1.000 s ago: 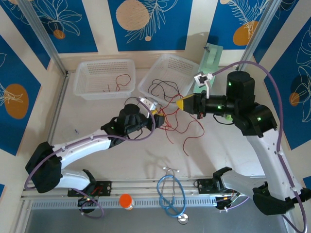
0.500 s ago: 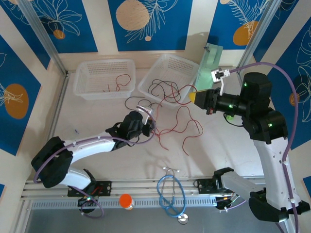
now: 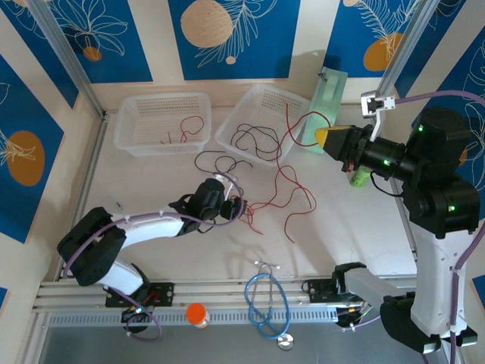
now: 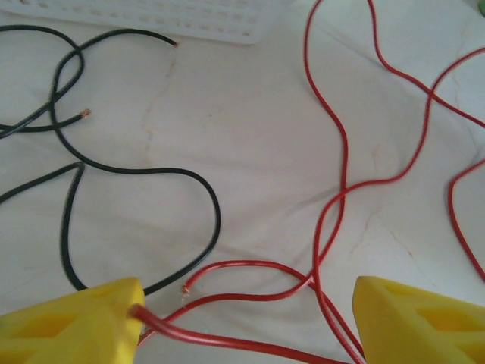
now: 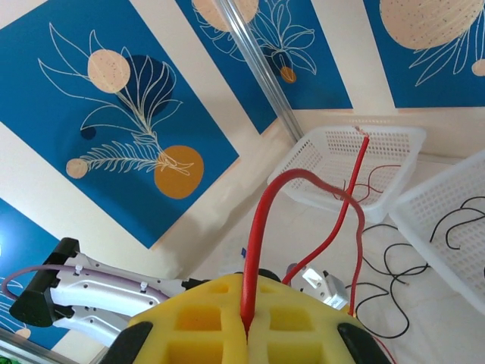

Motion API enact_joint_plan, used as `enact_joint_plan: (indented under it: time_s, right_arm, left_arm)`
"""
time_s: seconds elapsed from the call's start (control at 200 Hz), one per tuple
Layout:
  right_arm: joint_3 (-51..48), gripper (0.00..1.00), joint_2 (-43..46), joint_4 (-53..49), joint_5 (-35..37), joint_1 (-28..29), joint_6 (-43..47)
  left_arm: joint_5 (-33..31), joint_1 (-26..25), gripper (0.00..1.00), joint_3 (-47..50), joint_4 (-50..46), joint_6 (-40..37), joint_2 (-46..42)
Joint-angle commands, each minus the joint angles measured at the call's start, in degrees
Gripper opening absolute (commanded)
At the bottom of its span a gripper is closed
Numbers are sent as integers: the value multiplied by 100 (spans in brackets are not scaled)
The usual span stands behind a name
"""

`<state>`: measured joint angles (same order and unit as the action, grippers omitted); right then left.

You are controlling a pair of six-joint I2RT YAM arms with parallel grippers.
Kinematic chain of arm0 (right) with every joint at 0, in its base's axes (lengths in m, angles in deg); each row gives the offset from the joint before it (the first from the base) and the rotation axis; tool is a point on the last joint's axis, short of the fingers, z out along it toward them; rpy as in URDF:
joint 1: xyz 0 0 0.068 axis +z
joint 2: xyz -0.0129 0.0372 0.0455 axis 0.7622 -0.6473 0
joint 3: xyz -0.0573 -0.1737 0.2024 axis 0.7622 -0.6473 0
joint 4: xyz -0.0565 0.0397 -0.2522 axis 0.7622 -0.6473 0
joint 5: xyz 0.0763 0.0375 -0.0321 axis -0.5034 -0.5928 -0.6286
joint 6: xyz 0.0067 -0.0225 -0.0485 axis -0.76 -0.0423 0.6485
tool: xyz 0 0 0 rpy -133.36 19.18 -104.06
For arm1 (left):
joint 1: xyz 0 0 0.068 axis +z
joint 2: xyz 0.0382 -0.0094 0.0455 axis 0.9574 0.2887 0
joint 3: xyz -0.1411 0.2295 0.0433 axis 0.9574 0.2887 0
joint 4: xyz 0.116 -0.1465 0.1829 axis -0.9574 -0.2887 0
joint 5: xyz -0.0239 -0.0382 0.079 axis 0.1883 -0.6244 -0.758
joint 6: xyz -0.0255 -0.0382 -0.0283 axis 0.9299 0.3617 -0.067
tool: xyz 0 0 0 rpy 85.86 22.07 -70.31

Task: Untangle the cables

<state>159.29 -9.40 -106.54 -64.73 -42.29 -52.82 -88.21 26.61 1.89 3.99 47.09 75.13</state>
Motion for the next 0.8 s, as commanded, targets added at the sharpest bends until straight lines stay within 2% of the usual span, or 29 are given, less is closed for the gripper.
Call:
enact_joint_plan:
  time_s: [0.0, 0.075, 0.245, 0.31, 0.425, 0.475, 0.565, 0.68, 0.795]
  right_arm:
    - [-126, 0, -94, -70, -245, -98, 51]
    - [-198, 0, -172, 5, -354, -145, 40]
    - [-303, 0, -404, 64, -327, -160, 157]
    - [-387, 0, -459, 100, -250, -165, 193]
    - [-551, 0, -552, 147, -185, -152, 250]
    - [-624, 0, -587, 147, -163, -126, 288]
    - [-769, 0, -620, 152, -155, -51, 365]
    - [-927, 0, -700, 89, -149, 182, 498]
    - [-992, 0, -874, -156, -147, 581, 795]
  left_arm:
    - [456, 16, 80, -645, -736, -323, -509]
    - [457, 19, 84, -1404, -1995, -647, -746]
    - [-148, 20, 86, -3147, -5270, -793, -702]
    - [-78, 36, 87, -3487, -6056, -657, -658]
    - [437, 35, 87, -3697, -6915, -436, -551]
    - [515, 36, 83, -3716, -7157, -340, -504]
    - [360, 33, 83, -3529, -7131, -159, -661]
    - [507, 30, 81, -3321, -6506, -151, -1169]
    - [1131, 29, 80, -3147, -5421, -461, -1821]
